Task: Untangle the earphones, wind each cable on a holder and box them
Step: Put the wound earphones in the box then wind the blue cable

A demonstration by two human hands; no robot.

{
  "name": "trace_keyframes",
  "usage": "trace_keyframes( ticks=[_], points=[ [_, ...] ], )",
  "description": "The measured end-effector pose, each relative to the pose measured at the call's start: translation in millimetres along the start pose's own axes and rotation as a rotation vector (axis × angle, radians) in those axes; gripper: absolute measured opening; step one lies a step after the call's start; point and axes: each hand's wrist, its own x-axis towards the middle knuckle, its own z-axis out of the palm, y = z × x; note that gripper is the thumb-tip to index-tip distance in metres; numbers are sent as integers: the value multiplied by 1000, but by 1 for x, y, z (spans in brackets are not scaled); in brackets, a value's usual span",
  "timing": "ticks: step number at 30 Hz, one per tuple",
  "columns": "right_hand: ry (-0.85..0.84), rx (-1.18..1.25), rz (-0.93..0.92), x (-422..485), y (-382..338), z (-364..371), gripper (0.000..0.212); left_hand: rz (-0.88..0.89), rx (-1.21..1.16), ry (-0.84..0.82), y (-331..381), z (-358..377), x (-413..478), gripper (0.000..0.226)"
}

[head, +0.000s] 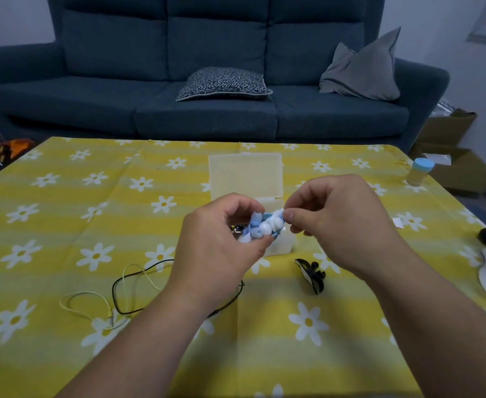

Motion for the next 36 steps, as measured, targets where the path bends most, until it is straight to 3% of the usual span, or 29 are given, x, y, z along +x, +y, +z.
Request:
trace_keyframes(
  ticks=[11, 20, 25, 36],
  points=[
    [89, -32, 12, -3, -1, 8, 16, 166, 200, 13, -2, 3, -2, 21],
    [56, 90, -15, 1, 0, 8, 15, -163, -157, 122, -5, 1, 4, 24],
    [-31, 84, -87, -1, -4, 10, 15, -151, -109, 116, -3, 0, 4, 27],
    [-91, -255, -165, -5, -4, 12, 9, -2, 128, 98, 0, 2, -1, 25]
  ],
)
